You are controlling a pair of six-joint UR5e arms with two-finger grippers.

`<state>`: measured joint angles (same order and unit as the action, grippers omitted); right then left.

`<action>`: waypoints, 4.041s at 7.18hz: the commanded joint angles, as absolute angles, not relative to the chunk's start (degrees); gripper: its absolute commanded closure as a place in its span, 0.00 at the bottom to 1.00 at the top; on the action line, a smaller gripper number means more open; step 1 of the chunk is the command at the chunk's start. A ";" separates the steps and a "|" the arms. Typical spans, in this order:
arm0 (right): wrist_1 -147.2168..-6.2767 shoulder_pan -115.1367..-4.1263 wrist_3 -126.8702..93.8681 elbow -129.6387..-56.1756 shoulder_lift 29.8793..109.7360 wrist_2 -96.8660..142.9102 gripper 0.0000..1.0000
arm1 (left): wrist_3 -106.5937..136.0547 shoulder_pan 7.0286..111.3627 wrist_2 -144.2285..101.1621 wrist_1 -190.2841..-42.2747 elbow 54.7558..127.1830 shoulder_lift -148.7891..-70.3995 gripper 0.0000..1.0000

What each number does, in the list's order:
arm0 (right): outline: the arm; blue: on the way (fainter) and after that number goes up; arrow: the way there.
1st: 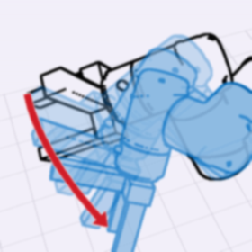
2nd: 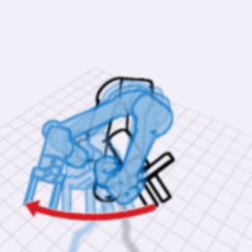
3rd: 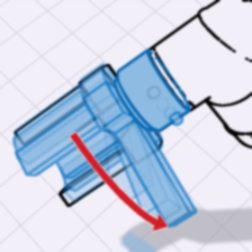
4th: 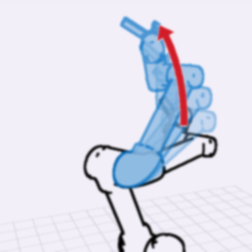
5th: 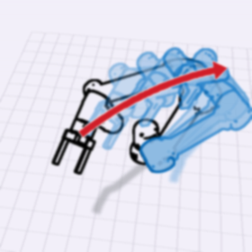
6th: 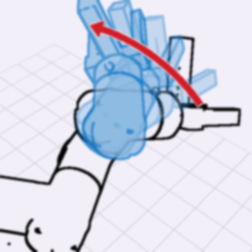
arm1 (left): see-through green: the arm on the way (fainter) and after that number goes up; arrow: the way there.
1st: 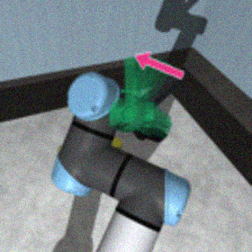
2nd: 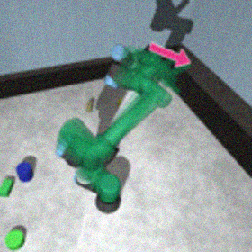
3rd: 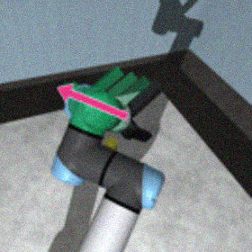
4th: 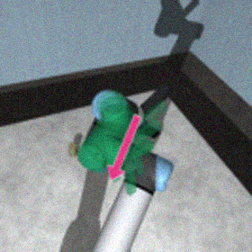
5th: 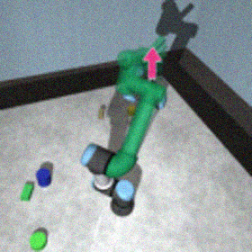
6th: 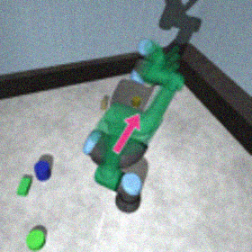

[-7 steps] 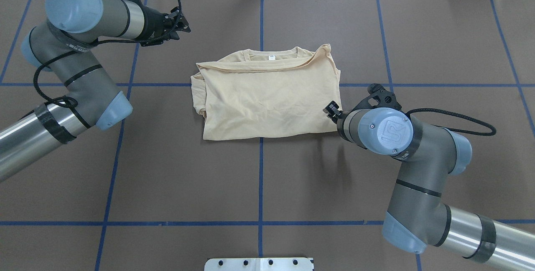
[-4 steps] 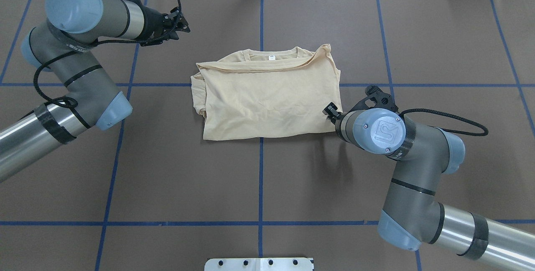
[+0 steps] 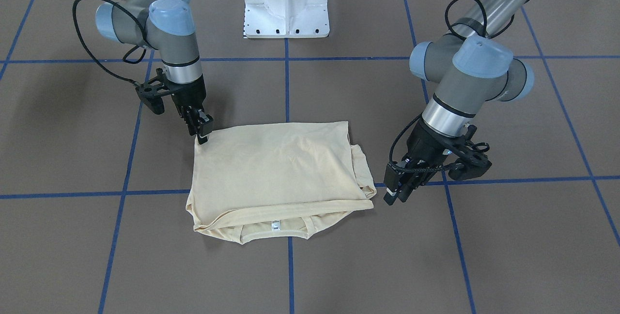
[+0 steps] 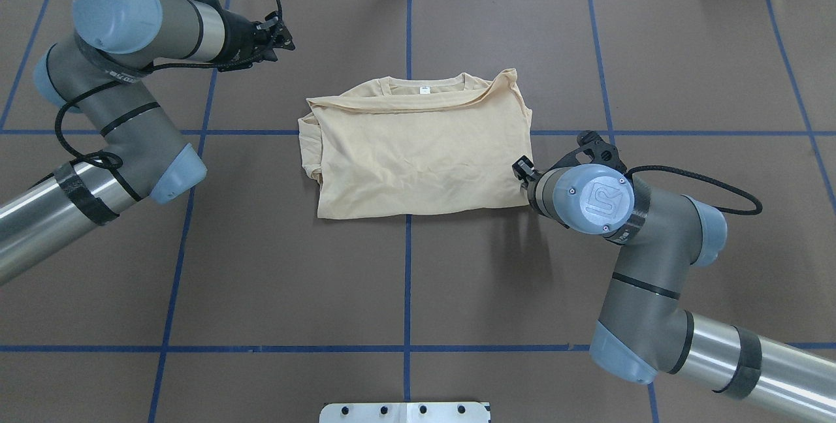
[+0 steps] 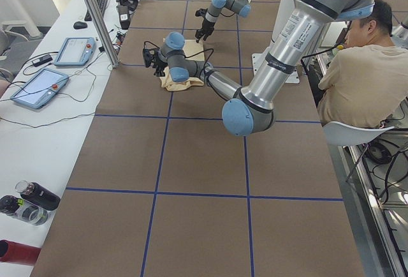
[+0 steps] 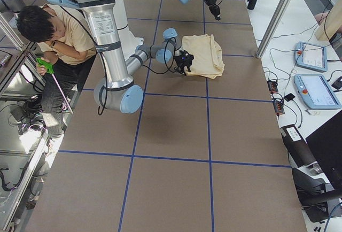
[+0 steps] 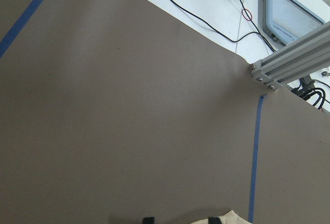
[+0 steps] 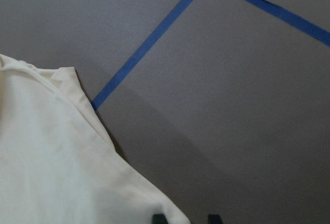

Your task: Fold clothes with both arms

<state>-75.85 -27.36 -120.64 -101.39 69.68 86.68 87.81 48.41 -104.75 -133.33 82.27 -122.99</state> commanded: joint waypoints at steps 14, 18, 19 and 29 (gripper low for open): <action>-107.58 -18.38 -124.37 -132.38 69.45 99.14 0.00 | 96.06 38.88 -116.73 -129.49 96.23 -116.37 0.49; -103.63 -33.48 -111.53 -122.45 65.04 104.85 0.00 | 98.16 23.49 -101.00 -118.92 98.09 -116.37 0.39; -103.62 -33.40 -111.53 -122.43 64.95 104.85 0.00 | 98.61 22.25 -100.20 -118.65 98.00 -116.54 0.38; -103.97 -32.70 -111.88 -121.56 66.09 104.33 0.00 | 98.61 21.80 -100.11 -118.65 96.68 -116.81 1.00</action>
<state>-103.85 -33.14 -111.73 -121.74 65.94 104.50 98.61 21.80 -100.17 -118.65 96.83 -116.81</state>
